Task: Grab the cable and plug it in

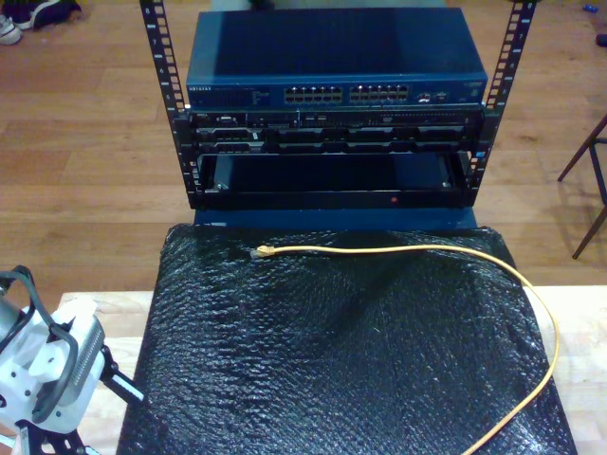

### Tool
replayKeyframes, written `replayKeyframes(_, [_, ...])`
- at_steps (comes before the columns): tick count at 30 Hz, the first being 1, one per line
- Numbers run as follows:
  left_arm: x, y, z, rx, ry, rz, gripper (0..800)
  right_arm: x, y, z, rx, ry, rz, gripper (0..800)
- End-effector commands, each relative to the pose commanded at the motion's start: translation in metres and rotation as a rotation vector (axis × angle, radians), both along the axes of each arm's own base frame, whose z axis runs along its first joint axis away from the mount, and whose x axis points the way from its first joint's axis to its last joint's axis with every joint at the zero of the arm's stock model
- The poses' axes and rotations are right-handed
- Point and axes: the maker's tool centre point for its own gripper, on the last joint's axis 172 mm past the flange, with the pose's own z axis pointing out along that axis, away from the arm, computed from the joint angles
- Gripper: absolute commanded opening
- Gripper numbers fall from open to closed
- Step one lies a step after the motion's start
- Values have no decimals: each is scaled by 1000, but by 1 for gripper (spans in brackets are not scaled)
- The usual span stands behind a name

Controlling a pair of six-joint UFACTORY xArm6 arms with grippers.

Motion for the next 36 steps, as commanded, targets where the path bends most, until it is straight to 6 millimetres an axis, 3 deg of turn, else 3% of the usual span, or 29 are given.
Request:
replayKeyframes(7, [4,2,0,2,-3,-3,800,32,18,-1,-42,-35,-11,778])
replayKeyframes(13, [8,5,3,5,-5,-8,800,52,57,-13,-47,-6,43,779])
replayKeyframes(19, [19,11,5,3,-2,-9,800,73,89,-12,-64,-17,68,781])
replayKeyframes(27, [28,16,1,7,-1,-5,800,91,123,-27,-163,-6,136,783])
replayKeyframes(36, [30,17,-2,14,-5,1,800,89,169,-34,-227,-25,215,783])
